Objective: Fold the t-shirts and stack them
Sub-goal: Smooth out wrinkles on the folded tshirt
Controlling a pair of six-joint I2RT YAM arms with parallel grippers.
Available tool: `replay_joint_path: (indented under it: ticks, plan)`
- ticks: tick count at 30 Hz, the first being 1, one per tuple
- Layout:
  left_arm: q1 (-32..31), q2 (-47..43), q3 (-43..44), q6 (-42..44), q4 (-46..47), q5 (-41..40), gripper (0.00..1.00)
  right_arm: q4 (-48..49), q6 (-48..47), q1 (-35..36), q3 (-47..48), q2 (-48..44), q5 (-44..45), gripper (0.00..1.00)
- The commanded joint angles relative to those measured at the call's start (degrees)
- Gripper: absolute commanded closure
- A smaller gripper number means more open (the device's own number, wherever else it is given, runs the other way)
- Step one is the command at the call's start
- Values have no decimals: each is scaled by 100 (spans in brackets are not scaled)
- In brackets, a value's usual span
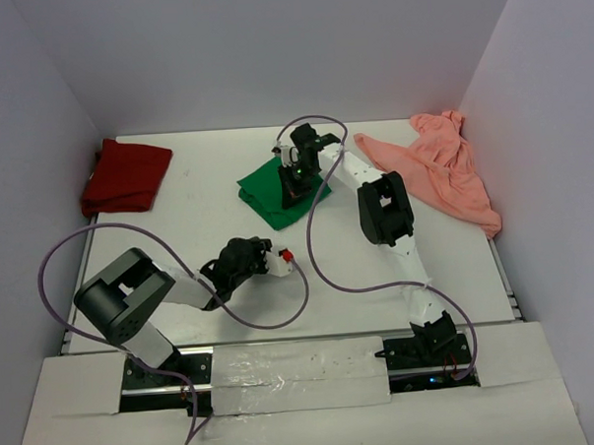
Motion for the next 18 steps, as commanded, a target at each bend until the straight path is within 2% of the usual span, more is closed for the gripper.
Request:
replay_joint_path:
  ticks: [1, 6, 14, 18]
  plan:
    - [201, 21, 235, 371, 1362, 783, 52, -298, -98, -67, -50, 45, 265, 100]
    - [368, 232, 138, 511, 1977, 1472, 53, -307, -125, -67, -77, 10, 326, 100]
    - [693, 557, 569, 291, 1442, 2438, 58, -324, -107, -137, 64, 54, 326, 100]
    - [737, 724, 780, 405, 1054, 2606, 60, -342, -125, -163, 90, 80, 309, 100]
